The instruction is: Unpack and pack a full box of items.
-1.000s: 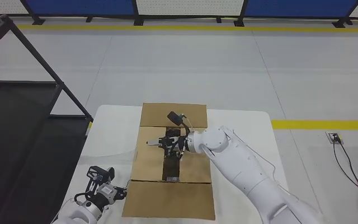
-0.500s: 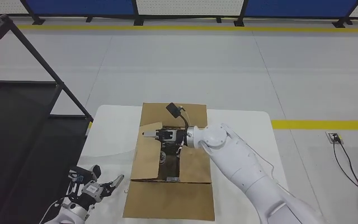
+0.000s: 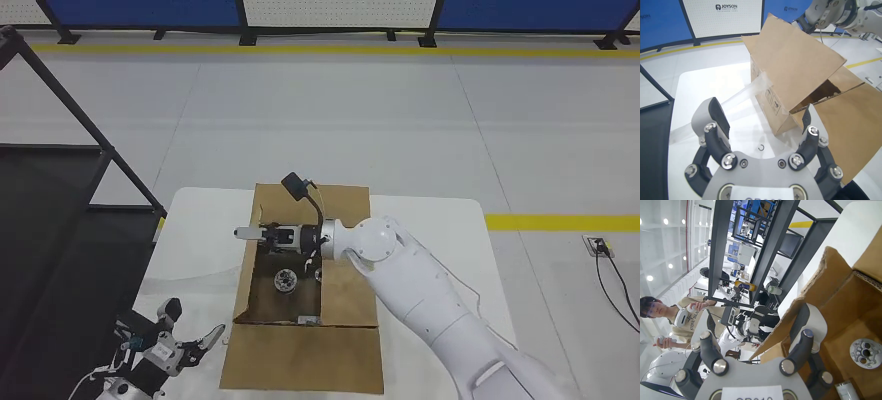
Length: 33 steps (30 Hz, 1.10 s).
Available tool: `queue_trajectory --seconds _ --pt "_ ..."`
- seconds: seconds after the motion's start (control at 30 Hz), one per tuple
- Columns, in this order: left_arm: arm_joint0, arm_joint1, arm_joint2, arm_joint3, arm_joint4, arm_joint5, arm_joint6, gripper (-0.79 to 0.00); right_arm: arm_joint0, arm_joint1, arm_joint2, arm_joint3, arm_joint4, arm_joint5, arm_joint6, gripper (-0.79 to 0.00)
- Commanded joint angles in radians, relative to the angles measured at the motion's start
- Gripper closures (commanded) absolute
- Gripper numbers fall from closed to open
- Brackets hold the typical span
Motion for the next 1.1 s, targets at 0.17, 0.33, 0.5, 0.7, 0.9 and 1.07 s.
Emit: queue_trajectory --seconds 0.17,0.33,0.5,0.7,0.9,1.07 --pt "-0.059 -0.004 0.058 -0.022 0.040 0.026 -0.043 -0.785 0.017 -0.025 -0.017 0.011 0.008 -0.026 0.014 -0.785" --pt "-0.096 -0.010 0.098 -0.020 0.071 0.103 -0.054 -0.785 0.032 -0.043 -0.028 0.035 0.012 -0.039 0.034 -0.785" --pt "-0.094 -0.017 0.086 -0.013 0.015 0.164 -0.028 -0.785 0.039 -0.053 -0.032 0.055 0.021 -0.081 0.093 -0.785" --pt "-0.064 -0.019 0.031 -0.010 -0.030 0.188 -0.005 -0.785 0.046 -0.054 -0.011 0.082 0.042 -0.141 0.140 -0.785" --pt "-0.022 -0.021 -0.028 0.003 -0.058 0.194 0.004 -0.785 0.047 -0.036 0.040 0.121 0.049 -0.186 0.128 -0.785" --pt "-0.001 -0.021 -0.059 0.038 -0.078 0.186 -0.018 -0.785 0.033 -0.009 0.091 0.130 0.043 -0.212 0.118 -0.785"
